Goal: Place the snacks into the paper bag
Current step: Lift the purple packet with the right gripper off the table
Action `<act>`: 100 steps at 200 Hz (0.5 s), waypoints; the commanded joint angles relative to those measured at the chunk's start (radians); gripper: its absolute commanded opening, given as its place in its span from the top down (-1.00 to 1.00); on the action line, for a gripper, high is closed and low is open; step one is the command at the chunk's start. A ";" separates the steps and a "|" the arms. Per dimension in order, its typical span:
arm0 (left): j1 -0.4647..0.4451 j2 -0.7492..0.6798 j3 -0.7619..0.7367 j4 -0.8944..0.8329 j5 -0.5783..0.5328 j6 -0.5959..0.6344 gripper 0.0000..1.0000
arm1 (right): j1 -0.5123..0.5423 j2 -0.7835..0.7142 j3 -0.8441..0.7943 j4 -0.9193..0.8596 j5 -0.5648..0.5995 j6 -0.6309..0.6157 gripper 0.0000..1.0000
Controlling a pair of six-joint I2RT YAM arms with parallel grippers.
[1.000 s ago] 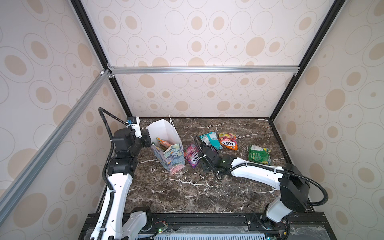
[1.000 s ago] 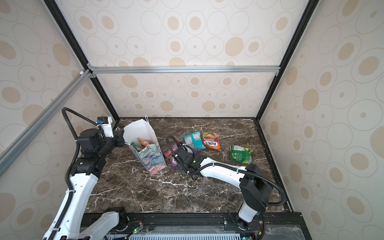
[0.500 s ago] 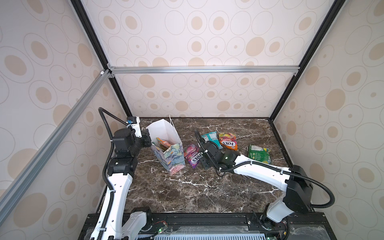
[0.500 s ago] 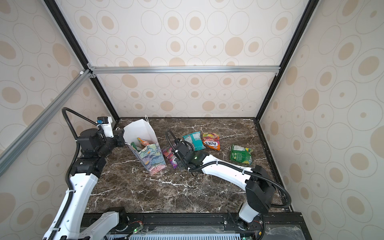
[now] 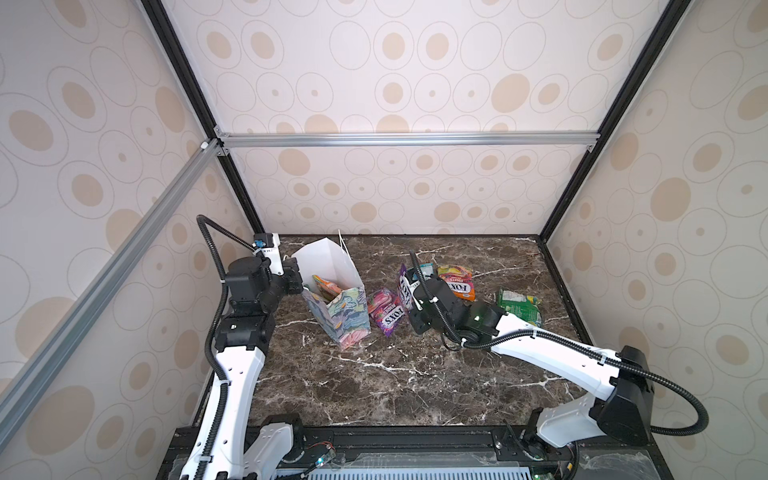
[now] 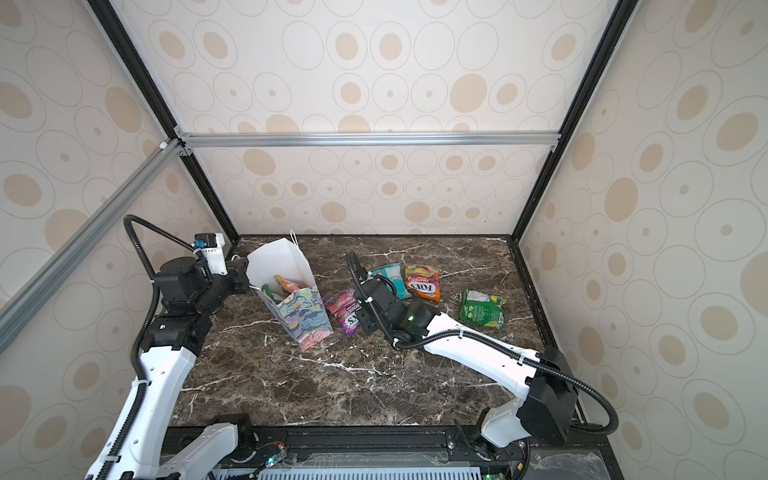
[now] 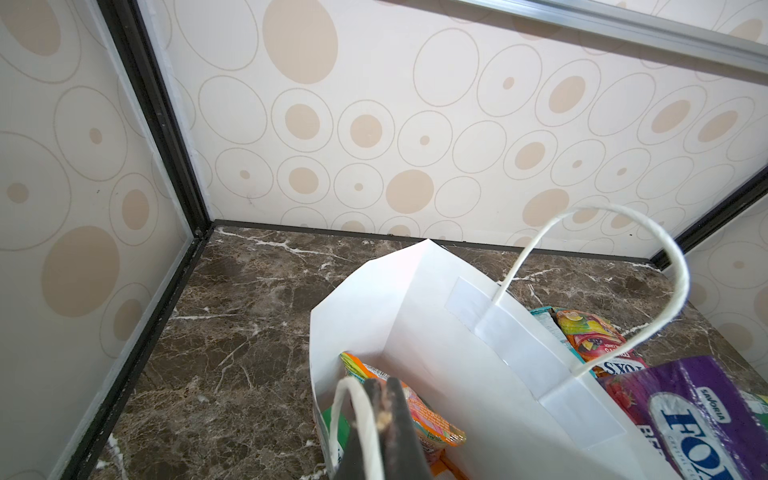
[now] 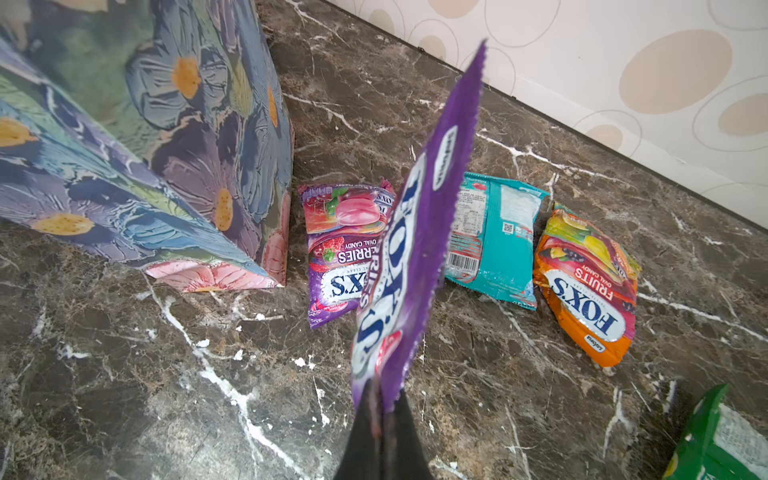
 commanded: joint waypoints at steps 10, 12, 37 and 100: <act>0.007 -0.010 0.002 0.002 0.010 0.008 1.00 | -0.004 -0.041 -0.014 0.030 0.002 -0.029 1.00; 0.008 -0.010 0.002 0.003 0.010 0.008 1.00 | -0.004 -0.043 -0.014 0.030 0.001 -0.029 1.00; 0.007 0.007 0.002 0.003 0.021 0.003 1.00 | -0.003 -0.066 -0.015 0.031 -0.008 -0.044 1.00; 0.007 0.020 -0.004 0.010 0.004 -0.005 1.00 | -0.005 -0.107 0.051 0.005 -0.049 -0.110 1.00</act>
